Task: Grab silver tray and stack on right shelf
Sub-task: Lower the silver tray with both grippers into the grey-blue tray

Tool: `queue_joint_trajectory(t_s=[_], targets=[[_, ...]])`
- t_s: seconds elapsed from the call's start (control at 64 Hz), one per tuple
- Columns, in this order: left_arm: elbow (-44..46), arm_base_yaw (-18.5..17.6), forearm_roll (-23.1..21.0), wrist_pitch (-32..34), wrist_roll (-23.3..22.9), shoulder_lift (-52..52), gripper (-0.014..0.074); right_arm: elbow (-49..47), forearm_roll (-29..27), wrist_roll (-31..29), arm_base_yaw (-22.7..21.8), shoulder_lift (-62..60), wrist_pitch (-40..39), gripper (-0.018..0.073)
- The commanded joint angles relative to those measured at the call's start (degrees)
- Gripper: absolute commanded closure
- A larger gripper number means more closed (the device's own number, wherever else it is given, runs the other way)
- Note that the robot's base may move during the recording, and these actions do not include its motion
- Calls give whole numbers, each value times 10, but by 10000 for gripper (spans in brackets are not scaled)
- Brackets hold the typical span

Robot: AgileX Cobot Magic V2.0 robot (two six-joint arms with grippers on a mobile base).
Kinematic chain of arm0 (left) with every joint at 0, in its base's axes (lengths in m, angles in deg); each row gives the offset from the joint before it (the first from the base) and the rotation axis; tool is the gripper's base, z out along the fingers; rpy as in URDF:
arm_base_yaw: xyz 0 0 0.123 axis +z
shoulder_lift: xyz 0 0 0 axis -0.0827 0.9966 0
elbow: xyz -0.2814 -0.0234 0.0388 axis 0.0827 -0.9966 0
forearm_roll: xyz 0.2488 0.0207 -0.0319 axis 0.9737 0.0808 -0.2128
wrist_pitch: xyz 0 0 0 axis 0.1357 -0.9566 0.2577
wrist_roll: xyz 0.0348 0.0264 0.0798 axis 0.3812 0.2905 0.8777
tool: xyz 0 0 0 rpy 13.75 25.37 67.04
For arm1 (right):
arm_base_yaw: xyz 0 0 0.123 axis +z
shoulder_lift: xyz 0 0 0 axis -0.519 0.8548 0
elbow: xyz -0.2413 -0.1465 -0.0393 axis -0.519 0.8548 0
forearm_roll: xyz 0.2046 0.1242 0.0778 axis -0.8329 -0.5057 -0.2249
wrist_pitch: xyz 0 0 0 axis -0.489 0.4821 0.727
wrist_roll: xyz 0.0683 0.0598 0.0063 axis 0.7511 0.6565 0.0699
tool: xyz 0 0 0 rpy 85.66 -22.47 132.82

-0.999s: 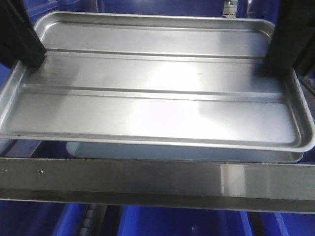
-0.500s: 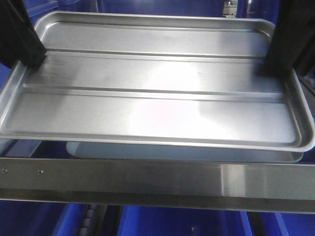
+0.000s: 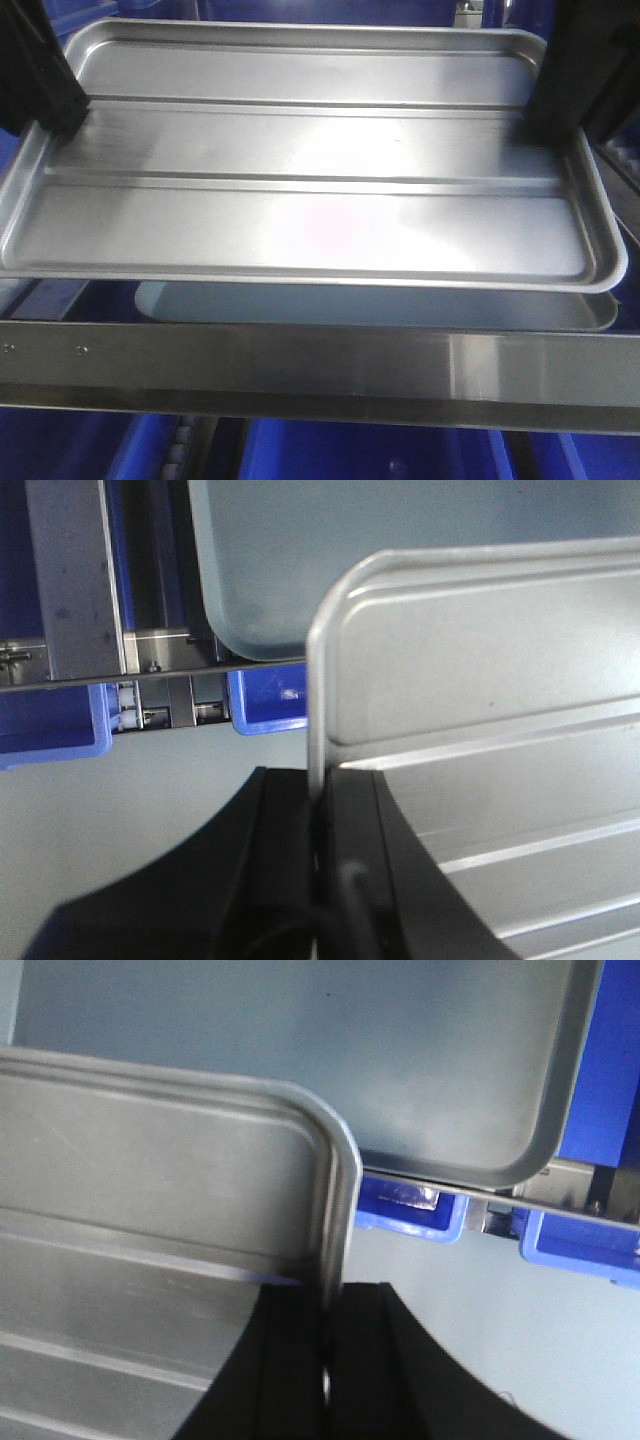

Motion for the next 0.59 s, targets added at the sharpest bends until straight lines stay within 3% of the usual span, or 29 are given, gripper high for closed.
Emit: queue_joint_trajectory(t_s=[0.0, 0.344, 0.578], targets=[[27, -4, 11, 46, 2, -14, 689, -28, 32, -20, -2, -14, -42, 503], [136, -1, 92, 44, 2, 76, 689, -109, 122, -26, -7, 2, 21, 503], [185, 27, 92, 50, 2, 164, 689, -127, 124, -38, -89, 52, 22, 503]])
